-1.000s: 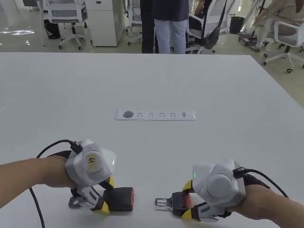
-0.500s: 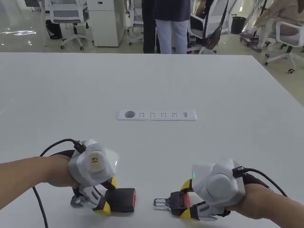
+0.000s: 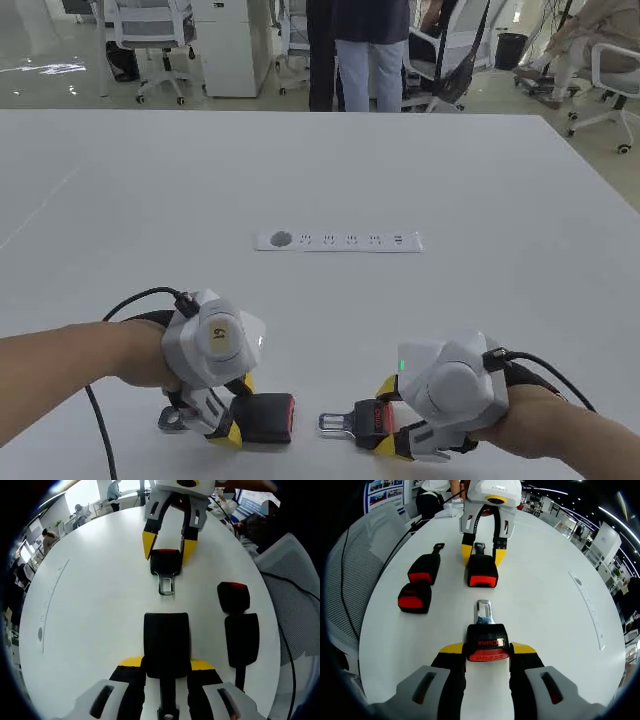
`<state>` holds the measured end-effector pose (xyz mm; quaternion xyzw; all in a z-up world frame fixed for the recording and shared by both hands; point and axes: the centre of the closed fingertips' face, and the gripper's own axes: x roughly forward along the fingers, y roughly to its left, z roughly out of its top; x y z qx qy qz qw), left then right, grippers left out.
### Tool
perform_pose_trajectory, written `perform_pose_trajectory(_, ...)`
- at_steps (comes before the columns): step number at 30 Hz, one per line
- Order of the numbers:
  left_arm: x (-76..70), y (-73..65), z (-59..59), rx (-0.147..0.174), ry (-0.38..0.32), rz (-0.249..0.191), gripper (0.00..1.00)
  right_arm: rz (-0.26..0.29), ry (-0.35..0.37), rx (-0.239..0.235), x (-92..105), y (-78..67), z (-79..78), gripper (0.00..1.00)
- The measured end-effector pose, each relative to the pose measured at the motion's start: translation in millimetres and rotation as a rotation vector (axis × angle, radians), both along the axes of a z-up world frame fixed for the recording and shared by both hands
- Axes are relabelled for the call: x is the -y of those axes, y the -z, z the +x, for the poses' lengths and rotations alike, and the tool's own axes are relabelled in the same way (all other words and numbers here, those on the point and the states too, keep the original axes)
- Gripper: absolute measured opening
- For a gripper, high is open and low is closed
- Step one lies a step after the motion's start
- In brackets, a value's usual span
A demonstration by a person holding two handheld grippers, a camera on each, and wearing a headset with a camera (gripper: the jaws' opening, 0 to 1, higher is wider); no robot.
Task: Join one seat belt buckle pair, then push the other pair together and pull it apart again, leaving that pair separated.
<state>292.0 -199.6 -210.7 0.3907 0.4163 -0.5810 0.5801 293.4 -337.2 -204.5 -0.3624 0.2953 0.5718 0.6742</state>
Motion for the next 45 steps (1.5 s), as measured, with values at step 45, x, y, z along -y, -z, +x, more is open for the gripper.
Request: perform_pose_trajectory(45, -2.1, 3.7, 1.0, -0.003, -0.025, 0.013, 0.32, 0.033, -0.009, 0.017, -47.5, 1.2, 2.1, 0.32)
